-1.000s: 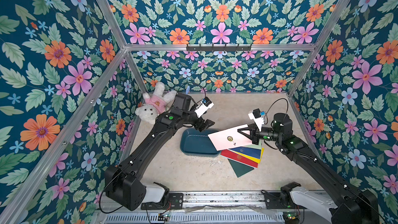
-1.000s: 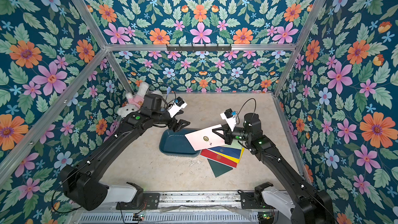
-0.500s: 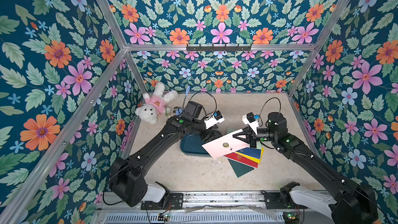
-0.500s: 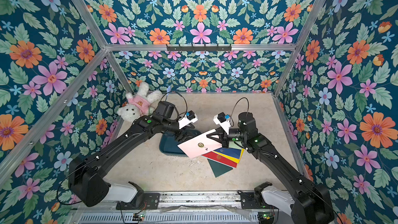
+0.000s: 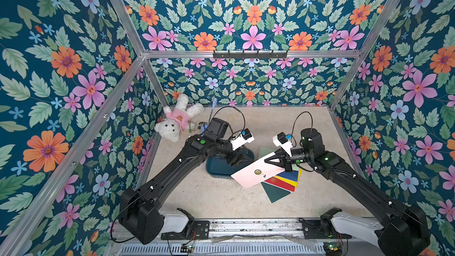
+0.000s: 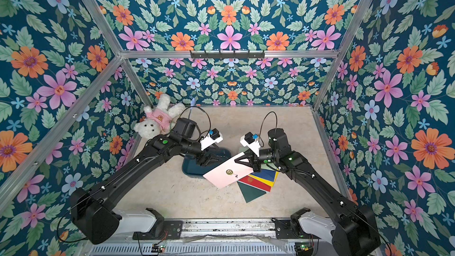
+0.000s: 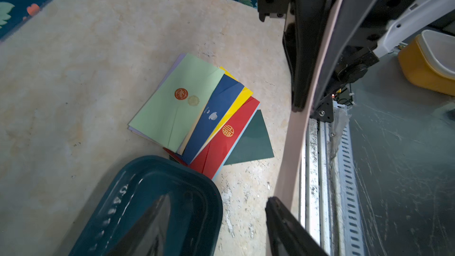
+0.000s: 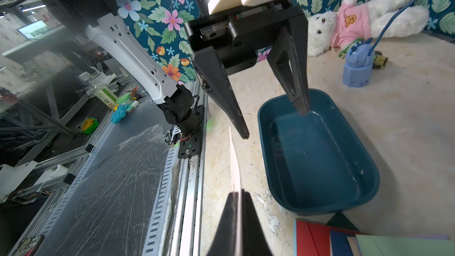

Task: Put the sealed envelopes into the storage box
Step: Place the envelope in the storage box.

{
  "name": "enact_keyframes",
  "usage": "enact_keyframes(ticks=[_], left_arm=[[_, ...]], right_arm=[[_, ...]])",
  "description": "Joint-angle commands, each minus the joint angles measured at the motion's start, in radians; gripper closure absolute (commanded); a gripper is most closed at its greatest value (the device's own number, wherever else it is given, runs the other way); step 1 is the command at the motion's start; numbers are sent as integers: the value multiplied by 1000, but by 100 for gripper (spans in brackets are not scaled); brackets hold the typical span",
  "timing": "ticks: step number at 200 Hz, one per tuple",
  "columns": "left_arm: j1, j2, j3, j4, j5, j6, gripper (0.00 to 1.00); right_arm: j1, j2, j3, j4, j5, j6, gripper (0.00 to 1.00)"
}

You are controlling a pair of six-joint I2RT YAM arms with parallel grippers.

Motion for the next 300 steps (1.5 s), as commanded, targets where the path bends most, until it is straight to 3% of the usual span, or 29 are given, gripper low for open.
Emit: enact_keyframes(ticks=[1, 16, 55, 78, 115, 137, 142, 148, 162, 174, 190, 218, 250, 300], left_arm=[[1, -28, -38, 14, 62, 8, 28], [0, -33, -54, 12, 114, 7, 28], [0, -73, -131, 104, 112, -28, 28], [-9, -35, -136, 107, 121, -40, 36], [-37, -3, -130, 93, 117, -53, 61], [-35, -43, -134, 101, 84, -51, 92], [-35, -54, -136, 110, 76, -60, 100], [-33, -66, -135, 124, 66, -76, 100], [-22, -94, -133, 140, 67, -106, 100], [-13, -128, -144, 177, 73, -147, 100], [2, -192, -185, 264, 89, -225, 100], [20, -374, -341, 587, 64, -468, 100], [22, -503, -529, 1027, 29, -788, 100], [21, -500, -634, 1303, 18, -998, 100]], right_arm=[[6, 6, -2, -2, 22, -22, 100], [6, 16, 5, 16, 22, -3, 100], [23, 34, 26, -1, 21, -18, 100], [31, 40, 32, 19, 13, -2, 100], [52, 54, 38, 65, 11, 32, 100], [53, 57, 35, 108, 7, 70, 100], [53, 52, 33, 128, 4, 89, 87], [52, 40, 21, 176, 5, 121, 66], [50, -14, -40, 331, 55, 230, 40], [40, -75, -117, 515, 112, 333, 26], [8, -148, -215, 743, 170, 484, 17], [-20, -190, -320, 950, 178, 654, 16], [69, -152, -365, 1060, 172, 708, 22], [154, -47, -363, 1264, 177, 795, 37]])
